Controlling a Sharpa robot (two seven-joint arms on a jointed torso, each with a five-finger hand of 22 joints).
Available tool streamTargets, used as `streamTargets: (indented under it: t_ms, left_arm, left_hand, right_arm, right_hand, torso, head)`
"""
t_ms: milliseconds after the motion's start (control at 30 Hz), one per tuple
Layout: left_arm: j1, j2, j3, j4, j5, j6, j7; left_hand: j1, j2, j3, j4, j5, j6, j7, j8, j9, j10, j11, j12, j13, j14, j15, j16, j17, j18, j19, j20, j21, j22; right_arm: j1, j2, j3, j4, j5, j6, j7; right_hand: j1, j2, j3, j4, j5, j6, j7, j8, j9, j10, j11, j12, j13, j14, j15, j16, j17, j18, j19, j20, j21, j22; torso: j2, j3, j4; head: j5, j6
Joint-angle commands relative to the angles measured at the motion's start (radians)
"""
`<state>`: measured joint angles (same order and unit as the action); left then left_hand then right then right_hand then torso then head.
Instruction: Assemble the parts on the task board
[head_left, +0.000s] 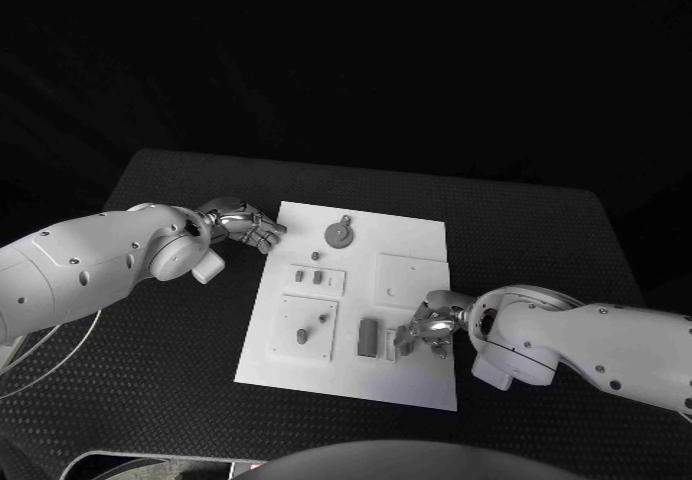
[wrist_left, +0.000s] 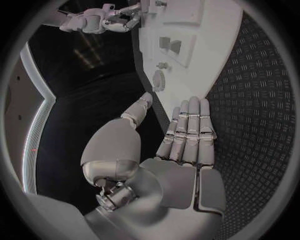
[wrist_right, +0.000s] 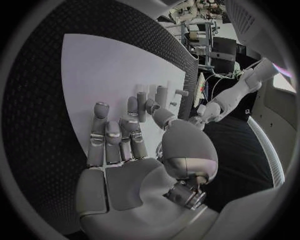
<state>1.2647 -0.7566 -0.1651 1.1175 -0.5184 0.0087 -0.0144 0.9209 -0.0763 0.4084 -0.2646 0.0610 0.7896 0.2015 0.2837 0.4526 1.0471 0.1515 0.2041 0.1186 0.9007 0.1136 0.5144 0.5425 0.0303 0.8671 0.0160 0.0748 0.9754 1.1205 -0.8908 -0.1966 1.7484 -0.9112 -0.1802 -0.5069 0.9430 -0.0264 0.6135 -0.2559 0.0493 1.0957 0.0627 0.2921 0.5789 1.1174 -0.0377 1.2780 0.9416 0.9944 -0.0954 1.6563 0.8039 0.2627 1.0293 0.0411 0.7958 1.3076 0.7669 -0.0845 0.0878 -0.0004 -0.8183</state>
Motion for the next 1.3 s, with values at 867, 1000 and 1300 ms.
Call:
streamTargets:
  t_ms: [867,1000,1300]
  left_arm:
    - [-0.007,0.002,-0.005,0.002,-0.012,0.025,-0.021]
    - [-0.007,0.002,-0.005,0.003,-0.012,0.025,-0.021]
    - [-0.007,0.002,-0.005,0.003,-0.013,0.025,-0.021]
  left_hand:
    - [0.0,0.007,-0.001,-0.007,-0.006,0.0,0.004,0.005,-0.001,-0.003,-0.002,0.004,0.002,0.0,0.001,-0.007,0.003,-0.009,-0.006,-0.001,-0.004,-0.002]
    - [0.0,0.007,-0.001,-0.007,-0.006,0.0,0.004,0.006,-0.001,-0.003,-0.002,0.005,0.002,0.0,0.001,-0.007,0.003,-0.009,-0.006,-0.001,-0.004,-0.002]
    - [0.0,0.007,-0.002,-0.007,-0.006,0.0,0.004,0.006,-0.001,-0.003,-0.002,0.005,0.002,0.0,0.001,-0.008,0.003,-0.009,-0.006,-0.001,-0.004,-0.002]
  right_arm:
    - [-0.012,0.037,-0.001,-0.025,0.02,0.031,0.01]
    - [-0.016,0.042,-0.001,-0.032,0.02,0.032,0.008]
    - [-0.021,0.049,-0.002,-0.041,0.018,0.044,0.013]
  right_hand:
    - [-0.006,-0.003,0.048,-0.038,0.004,0.0,0.008,0.001,-0.004,0.006,-0.001,0.004,0.002,0.0,-0.002,0.01,-0.002,-0.001,0.002,-0.001,0.001,0.018]
    - [-0.009,-0.005,0.049,-0.038,0.004,-0.001,0.008,0.0,-0.004,0.005,-0.001,0.003,0.003,0.0,-0.002,0.01,-0.002,-0.001,0.002,-0.001,0.001,0.018]
    - [-0.024,-0.01,0.048,-0.036,0.004,-0.001,0.01,0.0,-0.006,0.002,0.001,0.003,0.003,-0.003,-0.003,0.009,-0.002,-0.001,0.001,0.001,0.001,0.017]
  torso:
    - [0.001,0.0007,0.0027]
    - [0.002,0.0012,0.0021]
    - [0.001,0.0007,0.0026]
  head:
    - [0.0,-0.006]
    - [0.003,-0.007]
    - [0.002,-0.01]
